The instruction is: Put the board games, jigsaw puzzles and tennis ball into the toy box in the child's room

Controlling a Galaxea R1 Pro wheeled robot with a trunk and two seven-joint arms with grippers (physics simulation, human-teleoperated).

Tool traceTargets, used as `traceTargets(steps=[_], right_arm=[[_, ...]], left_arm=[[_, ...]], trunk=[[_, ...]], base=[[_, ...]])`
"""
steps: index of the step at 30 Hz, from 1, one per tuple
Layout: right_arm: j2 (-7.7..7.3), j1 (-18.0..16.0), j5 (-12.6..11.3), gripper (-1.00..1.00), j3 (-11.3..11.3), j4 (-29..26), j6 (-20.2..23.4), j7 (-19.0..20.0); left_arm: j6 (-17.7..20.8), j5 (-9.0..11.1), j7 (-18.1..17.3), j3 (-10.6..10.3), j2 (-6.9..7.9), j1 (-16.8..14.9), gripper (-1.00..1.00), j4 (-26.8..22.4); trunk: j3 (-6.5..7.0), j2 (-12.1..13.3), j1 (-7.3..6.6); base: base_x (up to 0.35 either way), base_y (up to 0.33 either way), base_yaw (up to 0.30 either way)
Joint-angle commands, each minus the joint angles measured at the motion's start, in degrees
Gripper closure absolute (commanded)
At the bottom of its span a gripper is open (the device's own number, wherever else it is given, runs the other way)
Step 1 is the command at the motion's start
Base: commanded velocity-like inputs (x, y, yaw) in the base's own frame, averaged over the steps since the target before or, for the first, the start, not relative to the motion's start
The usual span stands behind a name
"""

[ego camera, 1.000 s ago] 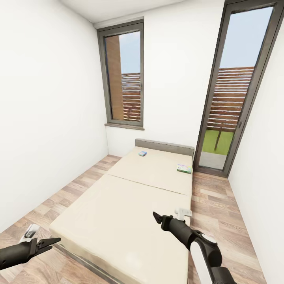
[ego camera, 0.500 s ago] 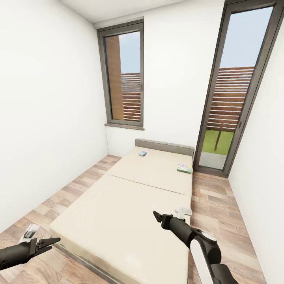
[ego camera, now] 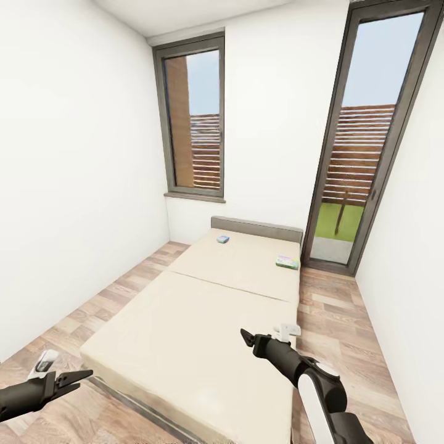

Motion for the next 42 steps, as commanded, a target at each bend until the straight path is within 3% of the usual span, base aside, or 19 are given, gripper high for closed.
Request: traceTargets(steps=[1,10,19,42], right_arm=[[0.04,-0.02,0.07,-1.00,-0.05,-0.03,0.28,0.18],[0.11,-0.02,0.20,-1.00,0.08,0.00,0.29,0.06],[0.19,-0.02,0.28,-1.00,0.39,0.00,0.29,0.06],[0.49,-0.01,0.38,-1.00,0.68,0.16,0.33,-0.03]], left_arm=[[0.60,0.04,-0.17,0.20,-0.02,-0.02,-1.00,0.01],[0.60,0.04,-0.15,0.97,-0.43,-0.02,-1.00,0.00],[0.54,0.04,-0.09,1.01,-0.67,-0.02,-1.00,0.00],[0.54,-0.02,-0.07,1.63,-0.72,-0.02,-1.00,0.00]], trunk=[[-0.03,-0.04,0.01],[-0.03,-0.04,0.01],[-0.03,-0.04,0.01],[-0.03,-0.04,0.01]], base=[[-0.108,0.000,0.000],[-0.035,-0.113,0.075],[-0.002,-0.149,0.269],[0.000,-0.005,0.287]])
